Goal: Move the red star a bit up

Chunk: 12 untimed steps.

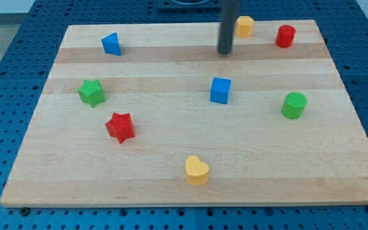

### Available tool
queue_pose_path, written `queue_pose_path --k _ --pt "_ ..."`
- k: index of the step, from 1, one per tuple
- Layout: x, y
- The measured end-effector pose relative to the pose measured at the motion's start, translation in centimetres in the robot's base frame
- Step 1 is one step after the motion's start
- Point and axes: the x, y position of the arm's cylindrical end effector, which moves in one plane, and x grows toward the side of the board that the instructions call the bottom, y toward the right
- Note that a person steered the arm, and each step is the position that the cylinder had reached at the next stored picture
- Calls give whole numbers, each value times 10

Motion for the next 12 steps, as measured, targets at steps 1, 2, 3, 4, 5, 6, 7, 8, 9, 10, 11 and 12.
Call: queue_pose_path --k 1,2,3,4,5,6,7,8,9,10,11,12 --pt "32 -77" --pt "87 -125" --pt "94 -131" --pt "127 -151" --pt "149 -171" --pt "153 -179" --pt "159 -207" --pt "165 -220" --pt "213 -242" --pt "219 -243" --pt "237 -192" --pt "237 -188"
